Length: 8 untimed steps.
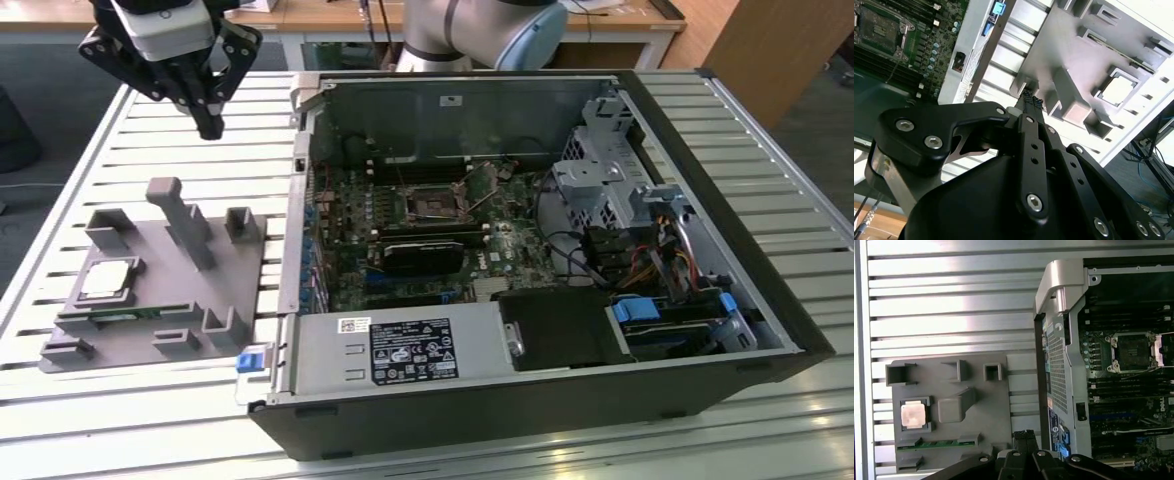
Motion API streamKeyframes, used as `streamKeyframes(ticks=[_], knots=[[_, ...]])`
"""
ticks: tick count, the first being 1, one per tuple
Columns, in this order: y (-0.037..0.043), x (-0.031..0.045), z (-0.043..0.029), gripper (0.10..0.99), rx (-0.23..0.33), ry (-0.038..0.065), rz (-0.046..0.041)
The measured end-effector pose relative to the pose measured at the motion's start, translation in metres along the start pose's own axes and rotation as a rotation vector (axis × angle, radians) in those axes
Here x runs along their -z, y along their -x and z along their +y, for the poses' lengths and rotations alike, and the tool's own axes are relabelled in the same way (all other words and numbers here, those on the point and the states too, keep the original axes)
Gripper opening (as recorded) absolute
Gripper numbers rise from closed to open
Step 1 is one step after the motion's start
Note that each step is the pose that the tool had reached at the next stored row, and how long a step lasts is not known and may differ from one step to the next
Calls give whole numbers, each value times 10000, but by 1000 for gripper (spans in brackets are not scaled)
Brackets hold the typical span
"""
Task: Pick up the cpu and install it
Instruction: 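Reach for the cpu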
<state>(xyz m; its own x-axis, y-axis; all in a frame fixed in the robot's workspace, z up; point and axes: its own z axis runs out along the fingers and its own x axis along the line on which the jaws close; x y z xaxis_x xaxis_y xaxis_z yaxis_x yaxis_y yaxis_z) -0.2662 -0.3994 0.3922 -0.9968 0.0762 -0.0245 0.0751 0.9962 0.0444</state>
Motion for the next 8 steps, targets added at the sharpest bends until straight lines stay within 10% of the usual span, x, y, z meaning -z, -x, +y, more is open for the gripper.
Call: streamKeyframes(ticks=[8], knots=[[-67,1,-5,106,0,0,0]])
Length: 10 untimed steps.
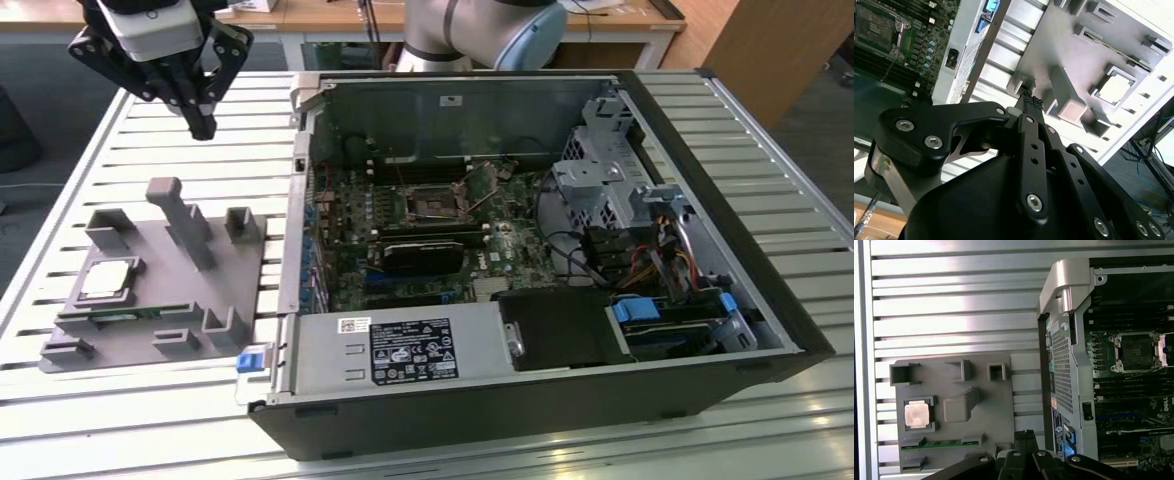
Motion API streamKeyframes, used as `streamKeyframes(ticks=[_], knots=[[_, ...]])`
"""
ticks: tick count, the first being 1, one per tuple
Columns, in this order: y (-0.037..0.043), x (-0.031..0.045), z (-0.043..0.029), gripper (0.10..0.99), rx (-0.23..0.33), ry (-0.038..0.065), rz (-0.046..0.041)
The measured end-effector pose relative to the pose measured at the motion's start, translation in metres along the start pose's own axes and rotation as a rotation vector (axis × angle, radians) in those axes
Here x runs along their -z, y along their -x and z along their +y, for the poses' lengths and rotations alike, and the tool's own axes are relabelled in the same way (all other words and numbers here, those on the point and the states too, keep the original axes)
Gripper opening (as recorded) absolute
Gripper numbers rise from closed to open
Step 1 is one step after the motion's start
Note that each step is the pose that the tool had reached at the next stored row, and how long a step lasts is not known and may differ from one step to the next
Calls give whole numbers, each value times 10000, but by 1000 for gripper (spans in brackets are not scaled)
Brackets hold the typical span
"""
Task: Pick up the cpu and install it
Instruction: 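Reach for the cpu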
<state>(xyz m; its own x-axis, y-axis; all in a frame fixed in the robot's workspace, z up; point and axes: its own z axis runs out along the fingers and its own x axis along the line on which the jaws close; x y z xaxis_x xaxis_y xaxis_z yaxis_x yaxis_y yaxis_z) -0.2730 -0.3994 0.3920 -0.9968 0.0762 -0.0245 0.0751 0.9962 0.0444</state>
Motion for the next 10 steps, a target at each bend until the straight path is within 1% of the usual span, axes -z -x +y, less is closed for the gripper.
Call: streamKeyframes(ticks=[10], knots=[[-87,1,-7,106,0,0,0]])
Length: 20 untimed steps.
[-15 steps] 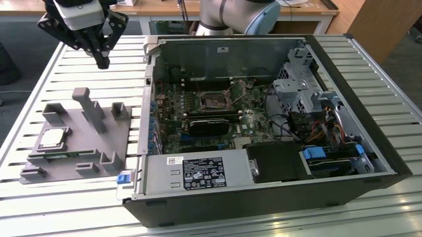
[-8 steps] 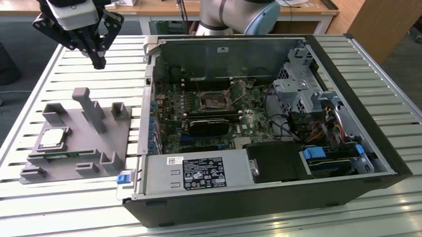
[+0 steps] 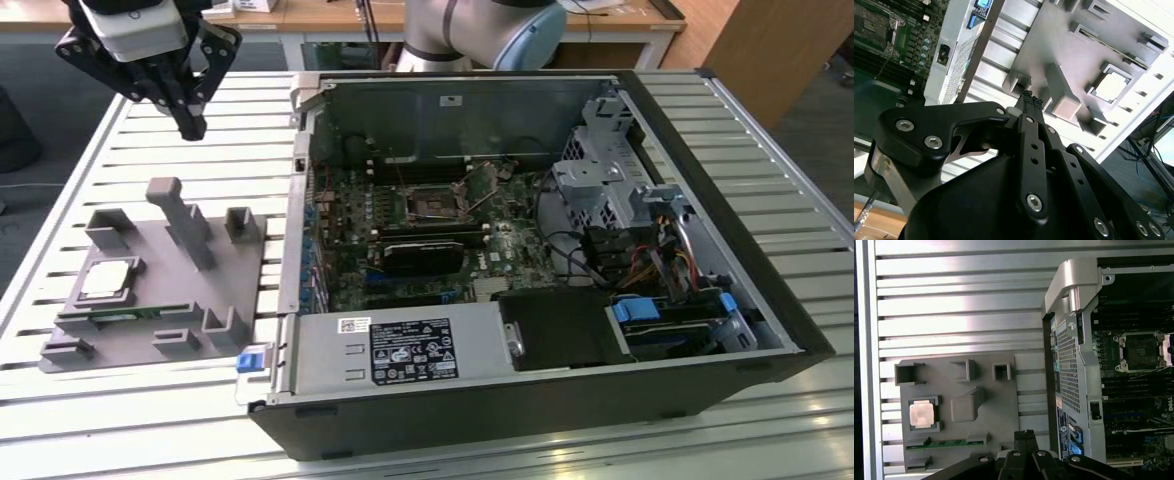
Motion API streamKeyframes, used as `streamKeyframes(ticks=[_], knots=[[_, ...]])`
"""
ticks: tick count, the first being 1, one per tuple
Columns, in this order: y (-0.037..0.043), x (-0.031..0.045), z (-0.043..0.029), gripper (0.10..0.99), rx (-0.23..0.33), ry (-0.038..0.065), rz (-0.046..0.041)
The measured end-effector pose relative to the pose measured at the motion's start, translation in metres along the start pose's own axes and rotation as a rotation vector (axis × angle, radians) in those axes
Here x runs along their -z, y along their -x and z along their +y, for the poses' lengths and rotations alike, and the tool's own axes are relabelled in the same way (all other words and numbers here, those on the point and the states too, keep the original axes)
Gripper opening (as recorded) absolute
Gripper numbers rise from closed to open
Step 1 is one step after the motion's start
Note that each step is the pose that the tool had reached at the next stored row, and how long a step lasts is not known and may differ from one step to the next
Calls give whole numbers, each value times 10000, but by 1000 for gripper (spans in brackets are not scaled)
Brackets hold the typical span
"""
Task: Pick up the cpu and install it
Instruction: 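Reach for the cpu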
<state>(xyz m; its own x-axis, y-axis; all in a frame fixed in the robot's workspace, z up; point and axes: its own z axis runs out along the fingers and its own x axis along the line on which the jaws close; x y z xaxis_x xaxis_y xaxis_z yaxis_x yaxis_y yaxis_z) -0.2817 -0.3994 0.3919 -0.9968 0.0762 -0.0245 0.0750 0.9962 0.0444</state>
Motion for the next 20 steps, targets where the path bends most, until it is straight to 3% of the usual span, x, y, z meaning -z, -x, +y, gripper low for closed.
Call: streamKeyframes(ticks=[20], knots=[[-174,2,-13,106,-1,0,0]])
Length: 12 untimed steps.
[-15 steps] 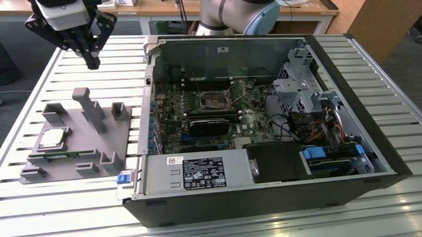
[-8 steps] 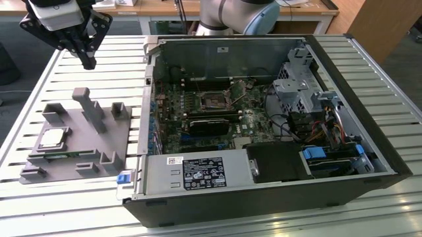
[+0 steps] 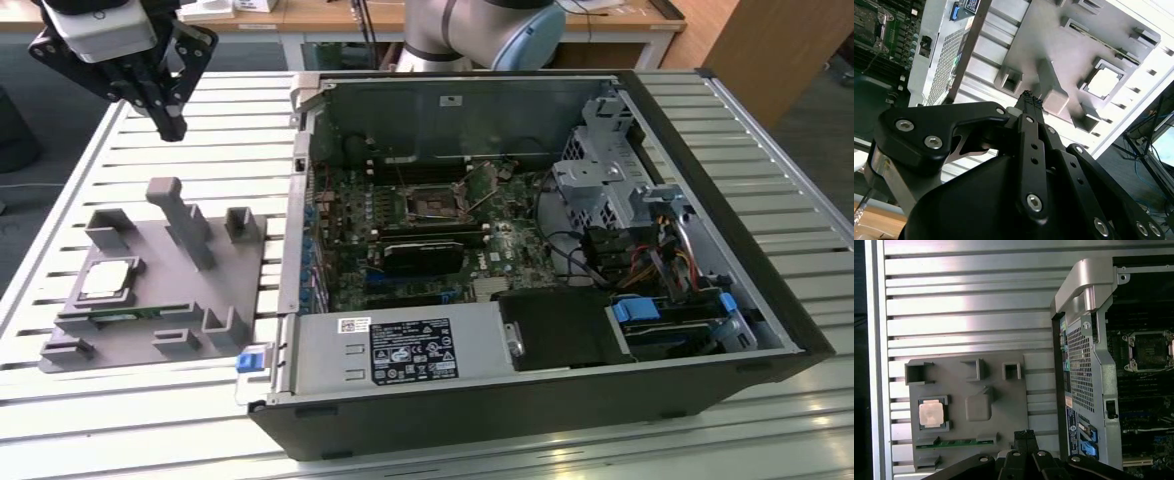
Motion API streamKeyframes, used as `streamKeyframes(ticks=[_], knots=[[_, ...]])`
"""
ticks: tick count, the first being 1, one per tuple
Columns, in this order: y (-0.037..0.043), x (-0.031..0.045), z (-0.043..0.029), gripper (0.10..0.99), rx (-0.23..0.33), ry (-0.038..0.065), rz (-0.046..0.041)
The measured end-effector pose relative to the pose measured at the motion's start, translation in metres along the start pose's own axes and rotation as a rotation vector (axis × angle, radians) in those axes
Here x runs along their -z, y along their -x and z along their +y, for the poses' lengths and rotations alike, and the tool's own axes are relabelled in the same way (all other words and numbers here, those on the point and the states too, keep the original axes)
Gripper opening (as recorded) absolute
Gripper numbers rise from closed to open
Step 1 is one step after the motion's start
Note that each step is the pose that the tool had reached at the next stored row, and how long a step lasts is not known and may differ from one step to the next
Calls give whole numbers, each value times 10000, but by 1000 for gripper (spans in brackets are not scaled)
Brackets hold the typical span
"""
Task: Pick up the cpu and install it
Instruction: 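Reach for the cpu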
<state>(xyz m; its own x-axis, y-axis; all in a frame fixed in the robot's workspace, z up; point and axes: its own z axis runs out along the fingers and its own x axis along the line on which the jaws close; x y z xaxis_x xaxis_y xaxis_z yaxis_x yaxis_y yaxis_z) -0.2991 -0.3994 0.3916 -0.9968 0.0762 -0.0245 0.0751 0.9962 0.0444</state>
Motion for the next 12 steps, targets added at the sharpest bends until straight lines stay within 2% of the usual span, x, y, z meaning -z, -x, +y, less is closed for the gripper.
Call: streamKeyframes(ticks=[12], knots=[[-114,2,-9,106,0,0,1]])
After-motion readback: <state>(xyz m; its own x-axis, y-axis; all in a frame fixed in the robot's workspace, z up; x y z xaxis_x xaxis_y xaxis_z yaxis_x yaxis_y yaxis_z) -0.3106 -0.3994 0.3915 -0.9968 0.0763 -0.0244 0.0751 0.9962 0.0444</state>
